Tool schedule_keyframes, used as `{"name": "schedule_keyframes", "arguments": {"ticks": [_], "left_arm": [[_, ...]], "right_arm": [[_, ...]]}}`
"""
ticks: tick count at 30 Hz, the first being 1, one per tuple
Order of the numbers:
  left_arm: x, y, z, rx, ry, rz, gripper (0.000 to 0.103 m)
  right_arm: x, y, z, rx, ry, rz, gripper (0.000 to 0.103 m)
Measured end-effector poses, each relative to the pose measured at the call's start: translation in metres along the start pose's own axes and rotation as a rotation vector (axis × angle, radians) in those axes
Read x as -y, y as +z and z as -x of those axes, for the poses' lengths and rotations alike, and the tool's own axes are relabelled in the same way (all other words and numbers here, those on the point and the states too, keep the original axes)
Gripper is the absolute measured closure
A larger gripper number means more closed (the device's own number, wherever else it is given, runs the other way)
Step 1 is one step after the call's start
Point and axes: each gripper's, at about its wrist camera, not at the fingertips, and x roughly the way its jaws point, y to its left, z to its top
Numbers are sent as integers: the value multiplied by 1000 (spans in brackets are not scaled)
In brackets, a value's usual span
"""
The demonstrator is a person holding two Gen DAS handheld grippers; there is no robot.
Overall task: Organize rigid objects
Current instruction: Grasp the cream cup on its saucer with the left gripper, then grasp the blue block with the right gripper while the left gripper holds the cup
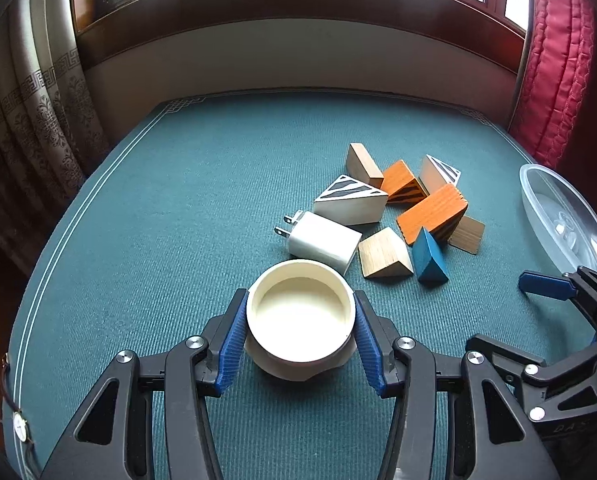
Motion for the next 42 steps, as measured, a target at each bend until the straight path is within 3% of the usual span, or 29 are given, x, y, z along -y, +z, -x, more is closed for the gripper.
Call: {"name": "schedule_keyframes", "arguments": {"ticks": [15, 23, 35, 42], "left_arm": [[-13, 2, 7, 9, -8, 55, 52], [-16, 2, 8, 7, -8, 72, 52], [-16, 0, 5, -2, 0, 79, 52], [-16, 0, 5, -1, 1, 73, 52]], "right_arm": [[-33, 39, -35, -22, 30, 151, 25], [-41, 50, -47, -4, 62, 193, 31], [-52, 38, -35, -16, 126, 228, 58], [-57, 34, -34, 11, 76, 212, 59]]}}
